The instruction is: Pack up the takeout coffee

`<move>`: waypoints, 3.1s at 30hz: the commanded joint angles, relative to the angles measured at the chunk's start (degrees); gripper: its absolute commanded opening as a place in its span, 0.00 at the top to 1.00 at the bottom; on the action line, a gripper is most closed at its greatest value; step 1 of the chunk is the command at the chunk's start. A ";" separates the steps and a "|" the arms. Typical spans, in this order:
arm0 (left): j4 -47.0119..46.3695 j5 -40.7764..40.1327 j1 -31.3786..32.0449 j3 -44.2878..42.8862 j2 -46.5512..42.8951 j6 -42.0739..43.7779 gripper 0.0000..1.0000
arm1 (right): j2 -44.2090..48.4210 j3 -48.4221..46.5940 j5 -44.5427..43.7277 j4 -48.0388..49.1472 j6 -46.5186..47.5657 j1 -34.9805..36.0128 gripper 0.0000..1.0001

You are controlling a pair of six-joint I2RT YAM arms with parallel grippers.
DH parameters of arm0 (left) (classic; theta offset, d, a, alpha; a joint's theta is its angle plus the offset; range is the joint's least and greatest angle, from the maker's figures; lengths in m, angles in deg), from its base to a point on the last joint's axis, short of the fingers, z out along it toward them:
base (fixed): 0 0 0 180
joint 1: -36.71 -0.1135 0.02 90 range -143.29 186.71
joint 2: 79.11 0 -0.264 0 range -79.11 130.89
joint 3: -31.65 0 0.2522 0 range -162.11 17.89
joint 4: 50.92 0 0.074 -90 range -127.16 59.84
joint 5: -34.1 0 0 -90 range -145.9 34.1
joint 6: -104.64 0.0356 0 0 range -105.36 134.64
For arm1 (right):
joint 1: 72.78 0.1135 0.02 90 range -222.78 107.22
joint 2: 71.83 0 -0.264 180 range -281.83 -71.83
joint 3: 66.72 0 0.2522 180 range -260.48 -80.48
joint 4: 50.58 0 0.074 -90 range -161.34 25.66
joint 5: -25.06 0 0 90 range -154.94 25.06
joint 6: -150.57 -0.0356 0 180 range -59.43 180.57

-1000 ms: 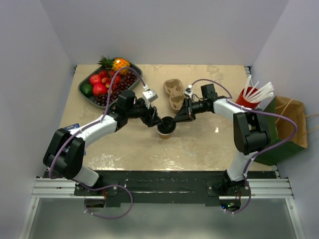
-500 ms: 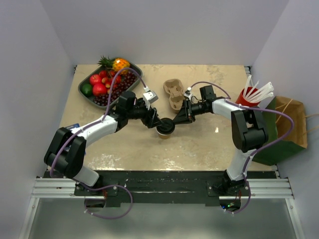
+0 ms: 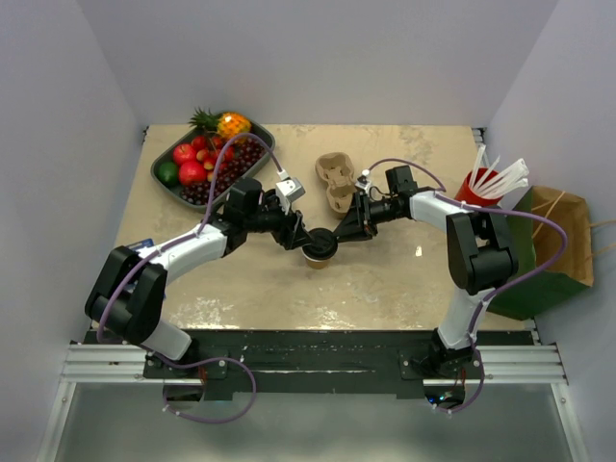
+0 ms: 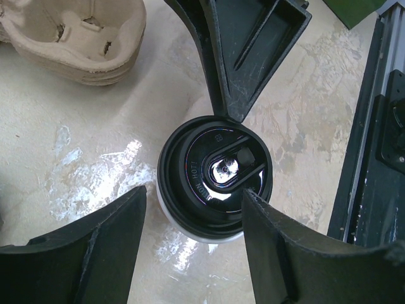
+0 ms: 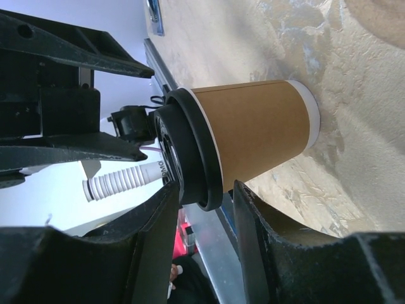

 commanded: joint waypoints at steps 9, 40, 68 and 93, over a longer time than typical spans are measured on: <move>-1.76 0.32 0.29 0.74 -1.59 0.68 0.34 | 1.18 -1.48 -2.70 -2.14 1.58 -0.18 0.57; 0.34 2.97 -3.65 -0.23 -3.88 -2.30 0.30 | 1.62 -8.50 -3.67 -4.77 8.32 1.84 0.46; 3.68 3.84 -5.33 0.12 2.18 -6.27 0.33 | -2.24 -12.29 -2.88 -11.98 20.92 5.97 0.38; 6.67 6.05 -8.32 1.26 -4.23 -6.18 0.32 | -2.77 -14.31 -4.20 -13.48 23.02 7.37 0.38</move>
